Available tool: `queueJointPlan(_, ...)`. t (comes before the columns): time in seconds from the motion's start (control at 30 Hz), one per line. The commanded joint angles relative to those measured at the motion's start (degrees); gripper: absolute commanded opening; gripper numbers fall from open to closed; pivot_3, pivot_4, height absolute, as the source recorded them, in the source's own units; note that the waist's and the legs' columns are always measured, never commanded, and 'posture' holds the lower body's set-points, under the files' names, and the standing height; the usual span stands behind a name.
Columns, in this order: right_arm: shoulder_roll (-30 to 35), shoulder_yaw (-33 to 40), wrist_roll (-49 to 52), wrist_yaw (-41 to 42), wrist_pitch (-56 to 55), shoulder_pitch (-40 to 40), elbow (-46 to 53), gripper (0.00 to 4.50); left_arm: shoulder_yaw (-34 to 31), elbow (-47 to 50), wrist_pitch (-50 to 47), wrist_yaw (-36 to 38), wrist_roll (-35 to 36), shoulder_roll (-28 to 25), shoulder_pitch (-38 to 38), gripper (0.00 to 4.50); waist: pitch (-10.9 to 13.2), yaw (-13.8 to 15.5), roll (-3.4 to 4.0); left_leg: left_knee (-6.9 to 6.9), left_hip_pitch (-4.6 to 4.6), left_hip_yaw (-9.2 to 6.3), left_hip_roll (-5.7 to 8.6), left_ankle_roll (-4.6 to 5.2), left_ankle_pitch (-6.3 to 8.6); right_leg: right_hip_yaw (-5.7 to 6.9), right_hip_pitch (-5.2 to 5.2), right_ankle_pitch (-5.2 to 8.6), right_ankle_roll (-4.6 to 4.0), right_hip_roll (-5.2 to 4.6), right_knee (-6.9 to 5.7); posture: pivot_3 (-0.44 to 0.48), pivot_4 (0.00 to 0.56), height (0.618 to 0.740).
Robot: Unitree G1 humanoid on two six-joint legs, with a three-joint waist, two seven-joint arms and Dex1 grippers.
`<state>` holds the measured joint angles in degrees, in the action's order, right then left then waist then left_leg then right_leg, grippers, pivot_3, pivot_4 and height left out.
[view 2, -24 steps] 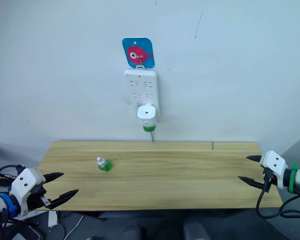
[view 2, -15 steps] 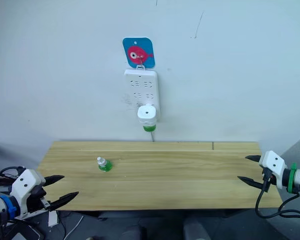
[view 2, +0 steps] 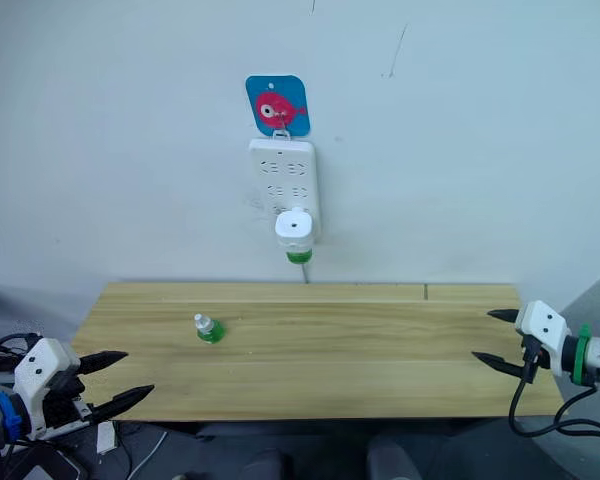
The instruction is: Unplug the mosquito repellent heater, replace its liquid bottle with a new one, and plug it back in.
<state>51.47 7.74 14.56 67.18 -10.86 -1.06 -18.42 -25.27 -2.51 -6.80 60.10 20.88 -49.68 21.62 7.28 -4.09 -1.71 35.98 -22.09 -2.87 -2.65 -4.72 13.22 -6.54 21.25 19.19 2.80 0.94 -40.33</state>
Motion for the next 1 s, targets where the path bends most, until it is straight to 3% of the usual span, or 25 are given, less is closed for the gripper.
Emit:
queueJointPlan(0.03,0.5,0.9,-0.1,-0.3,0.2,0.1,2.2,4.46,-2.3,-0.3,1.3,0.2,0.3,-0.2,-0.6,4.50,0.0,0.0,0.00,0.00,0.00,0.00,0.00,0.00,0.00,0.00,0.00,0.00,0.00,0.00,0.00,0.027,0.093,0.725)
queueJointPlan(0.23,-0.6,1.0,1.0,-1.5,1.7,1.2,6.3,4.46,-3.2,2.4,-3.7,-1.1,4.2,0.3,-3.6,4.50,0.0,0.3,0.03,0.01,0.00,-0.02,-0.01,0.00,0.00,0.02,-0.01,0.00,0.00,0.00,0.00,0.021,0.104,0.725)
queueJointPlan(0.4,-3.3,1.1,6.1,-4.8,10.3,1.2,21.7,4.46,-0.6,8.3,-12.7,-6.3,8.0,1.9,-11.6,4.50,0.4,0.8,0.19,0.06,-0.02,-0.03,-0.01,0.00,0.00,0.01,-0.03,-0.04,0.09,0.01,-0.01,-0.020,0.124,0.725)
queueJointPlan(0.6,-8.0,-0.6,12.3,-14.4,24.7,-2.8,41.8,4.46,4.7,9.6,-17.8,-11.8,6.2,3.2,-21.9,4.50,1.1,0.5,0.22,0.07,-0.04,-0.08,-0.01,0.00,0.00,0.01,-0.02,-0.06,0.12,0.03,-0.02,-0.055,0.139,0.725)
queueJointPlan(0.7,-11.6,-1.4,15.4,-23.5,33.7,-6.4,50.0,4.46,7.5,8.8,-17.7,-12.6,6.2,4.8,-27.5,4.50,1.4,0.3,0.11,0.09,-0.22,-0.13,-0.01,-0.01,0.00,0.06,0.09,-0.13,0.02,0.02,-0.01,-0.084,0.152,0.725)
queueJointPlan(0.8,-14.8,-1.3,18.6,-31.3,41.9,-10.3,54.8,4.46,10.5,5.7,-16.6,-14.0,4.5,7.1,-33.7,4.50,1.7,0.1,0.09,0.15,-0.36,-0.23,0.01,-0.01,-0.01,0.14,0.16,-0.23,-0.12,0.02,-0.02,-0.105,0.161,0.725)
queueJointPlan(1.0,-17.9,-1.2,22.5,-38.9,50.0,-13.9,59.7,4.46,13.6,-1.1,-14.5,-13.5,3.7,11.4,-43.6,4.50,2.4,-0.7,0.06,0.19,-0.63,-0.47,0.04,-0.01,-0.01,0.42,0.22,-0.25,-0.13,-0.01,0.07,-0.140,0.178,0.725)
